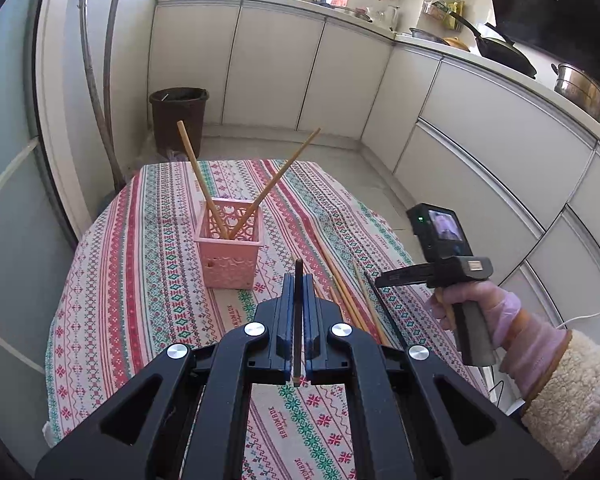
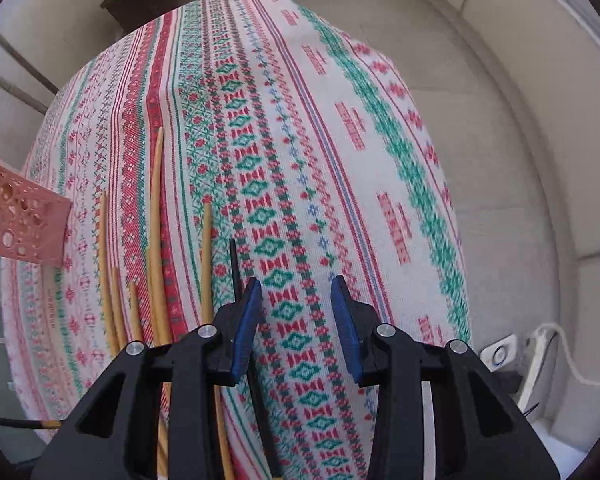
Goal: Organize utensils
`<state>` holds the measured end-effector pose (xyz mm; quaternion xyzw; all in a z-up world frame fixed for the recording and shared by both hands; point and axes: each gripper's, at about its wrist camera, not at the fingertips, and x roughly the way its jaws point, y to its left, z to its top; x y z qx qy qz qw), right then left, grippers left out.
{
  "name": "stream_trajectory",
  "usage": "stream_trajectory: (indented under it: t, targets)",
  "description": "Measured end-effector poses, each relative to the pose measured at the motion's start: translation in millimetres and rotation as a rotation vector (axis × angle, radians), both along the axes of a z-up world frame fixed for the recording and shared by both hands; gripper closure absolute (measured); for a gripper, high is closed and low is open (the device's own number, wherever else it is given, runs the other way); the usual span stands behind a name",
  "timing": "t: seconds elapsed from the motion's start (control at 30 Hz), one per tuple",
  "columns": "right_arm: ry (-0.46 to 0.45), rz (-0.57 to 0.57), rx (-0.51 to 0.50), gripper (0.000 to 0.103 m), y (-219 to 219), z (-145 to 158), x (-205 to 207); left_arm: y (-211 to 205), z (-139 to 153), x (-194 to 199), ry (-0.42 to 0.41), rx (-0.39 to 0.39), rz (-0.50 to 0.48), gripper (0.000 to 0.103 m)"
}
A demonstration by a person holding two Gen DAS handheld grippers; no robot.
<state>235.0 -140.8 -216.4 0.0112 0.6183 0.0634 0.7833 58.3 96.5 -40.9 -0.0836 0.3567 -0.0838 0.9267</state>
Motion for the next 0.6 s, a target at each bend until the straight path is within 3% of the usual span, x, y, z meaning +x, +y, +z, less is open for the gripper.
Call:
stream_trajectory:
  t: [0.13,0.33,0.43,0.6]
  targets:
    - [0.002,0.036,-0.031,0.065,17,-1,0,4,-4,1,0.015,0.001,0.011,0.100]
    - [-0.004,0.029,0.020,0.065,9,15,5,11,-5,0,0.023,-0.007,0.028,0.100]
    - [0.013,0.098,-0.027,0.065,14,16,-2,11,-5,1,0.027,-0.011,0.029,0.100]
    - [0.047,0.165,-0.096,0.075,22,7,-7,11,-4,1,0.027,-0.013,0.032,0.100]
